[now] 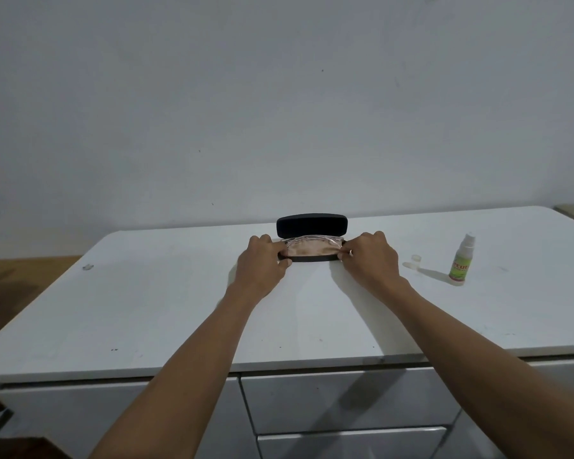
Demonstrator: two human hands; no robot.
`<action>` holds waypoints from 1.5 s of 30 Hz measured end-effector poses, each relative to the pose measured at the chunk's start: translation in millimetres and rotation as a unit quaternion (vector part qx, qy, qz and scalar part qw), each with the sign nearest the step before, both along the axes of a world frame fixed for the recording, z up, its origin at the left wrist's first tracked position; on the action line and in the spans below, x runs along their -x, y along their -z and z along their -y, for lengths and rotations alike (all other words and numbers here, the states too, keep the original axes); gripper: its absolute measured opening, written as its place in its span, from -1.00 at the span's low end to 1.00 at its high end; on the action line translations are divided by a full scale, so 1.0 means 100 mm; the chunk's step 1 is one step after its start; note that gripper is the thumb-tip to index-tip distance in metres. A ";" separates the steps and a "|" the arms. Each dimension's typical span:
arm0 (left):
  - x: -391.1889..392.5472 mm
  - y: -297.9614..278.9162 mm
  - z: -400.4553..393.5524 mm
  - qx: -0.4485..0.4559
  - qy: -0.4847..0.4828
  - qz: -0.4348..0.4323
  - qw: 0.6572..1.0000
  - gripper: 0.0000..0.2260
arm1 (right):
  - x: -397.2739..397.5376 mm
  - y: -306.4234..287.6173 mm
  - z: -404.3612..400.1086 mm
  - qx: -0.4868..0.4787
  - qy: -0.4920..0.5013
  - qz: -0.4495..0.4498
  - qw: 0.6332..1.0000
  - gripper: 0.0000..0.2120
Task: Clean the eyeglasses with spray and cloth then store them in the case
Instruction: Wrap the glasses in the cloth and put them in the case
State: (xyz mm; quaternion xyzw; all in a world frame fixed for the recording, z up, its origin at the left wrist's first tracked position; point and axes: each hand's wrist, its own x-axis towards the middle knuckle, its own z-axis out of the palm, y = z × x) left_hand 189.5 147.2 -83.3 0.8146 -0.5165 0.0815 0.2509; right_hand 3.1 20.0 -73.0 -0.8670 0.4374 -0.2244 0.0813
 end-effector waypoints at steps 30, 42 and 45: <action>-0.39 -0.22 0.28 0.101 0.074 -0.478 0.869 -0.77 | -0.15 -0.14 0.51 -0.328 -0.115 0.297 0.890 -0.79; -0.30 -0.01 0.07 0.134 0.102 -0.406 0.898 -0.78 | 0.04 0.07 0.33 -0.253 -0.149 0.251 0.922 -0.84; -0.29 0.03 0.06 0.124 0.093 -0.363 0.919 -0.78 | 0.02 0.10 0.30 -0.245 -0.141 0.252 0.925 -0.84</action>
